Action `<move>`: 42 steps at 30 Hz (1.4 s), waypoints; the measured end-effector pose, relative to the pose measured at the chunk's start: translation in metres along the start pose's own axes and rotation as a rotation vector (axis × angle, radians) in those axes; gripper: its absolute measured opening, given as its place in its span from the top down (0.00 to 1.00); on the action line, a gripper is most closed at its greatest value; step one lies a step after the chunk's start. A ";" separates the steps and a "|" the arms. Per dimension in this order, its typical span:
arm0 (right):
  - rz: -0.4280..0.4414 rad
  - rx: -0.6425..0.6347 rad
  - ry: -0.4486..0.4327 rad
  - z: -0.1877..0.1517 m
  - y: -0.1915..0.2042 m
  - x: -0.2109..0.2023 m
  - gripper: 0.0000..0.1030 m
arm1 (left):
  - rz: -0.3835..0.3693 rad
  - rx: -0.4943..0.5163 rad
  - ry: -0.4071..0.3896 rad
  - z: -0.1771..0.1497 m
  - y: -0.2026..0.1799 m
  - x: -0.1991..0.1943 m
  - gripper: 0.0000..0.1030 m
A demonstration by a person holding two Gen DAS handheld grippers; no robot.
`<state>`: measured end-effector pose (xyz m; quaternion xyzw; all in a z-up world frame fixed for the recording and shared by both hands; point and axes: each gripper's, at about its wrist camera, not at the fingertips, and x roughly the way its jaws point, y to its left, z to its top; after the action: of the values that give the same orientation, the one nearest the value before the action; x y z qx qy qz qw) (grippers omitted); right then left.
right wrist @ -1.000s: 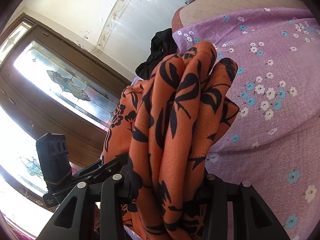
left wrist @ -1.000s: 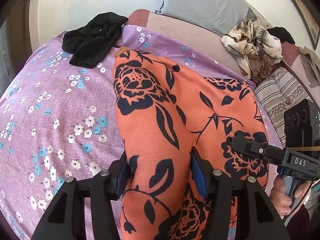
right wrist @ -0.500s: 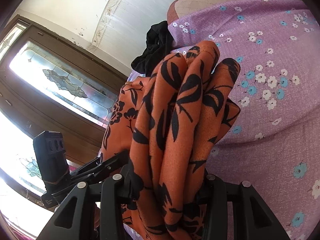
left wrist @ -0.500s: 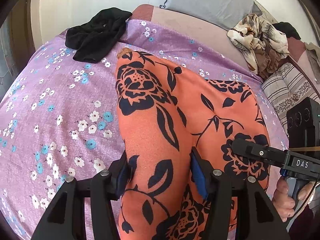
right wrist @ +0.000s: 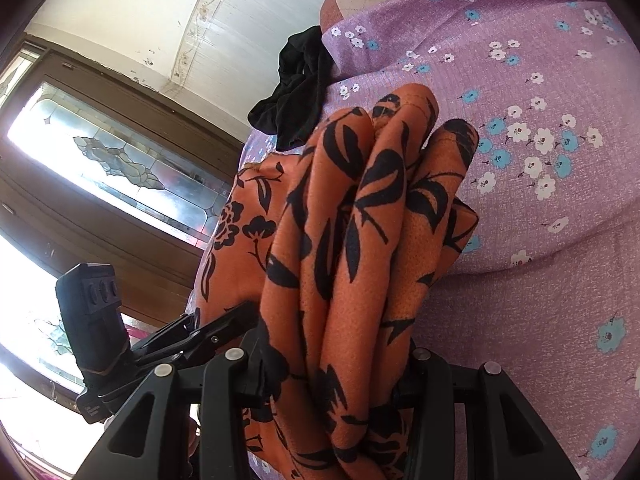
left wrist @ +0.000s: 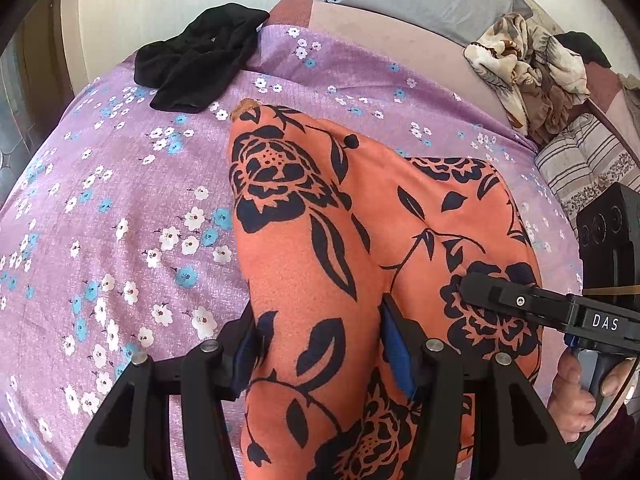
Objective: Fold small clothes
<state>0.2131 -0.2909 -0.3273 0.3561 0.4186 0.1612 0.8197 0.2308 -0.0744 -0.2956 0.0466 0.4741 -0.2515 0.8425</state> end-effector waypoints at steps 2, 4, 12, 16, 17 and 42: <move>-0.005 0.005 0.003 0.001 -0.001 0.003 0.58 | 0.003 0.002 0.003 0.000 0.000 0.002 0.44; -0.008 0.012 0.006 0.001 -0.003 0.007 0.58 | 0.005 0.003 0.006 0.000 0.001 0.004 0.44; -0.027 0.034 0.021 0.002 -0.011 0.017 0.58 | 0.014 0.000 0.027 0.001 0.004 0.014 0.44; -0.031 0.040 0.026 0.000 -0.015 0.019 0.58 | 0.018 -0.005 0.038 0.001 0.006 0.019 0.44; -0.032 0.042 0.027 -0.001 -0.015 0.018 0.58 | 0.019 -0.007 0.041 0.001 0.007 0.021 0.44; -0.212 -0.219 -0.219 -0.015 0.034 -0.052 0.65 | 0.167 -0.090 -0.032 -0.007 0.039 0.003 0.27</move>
<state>0.1712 -0.2899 -0.2794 0.2341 0.3419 0.0787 0.9067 0.2446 -0.0397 -0.3080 0.0440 0.4660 -0.1597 0.8691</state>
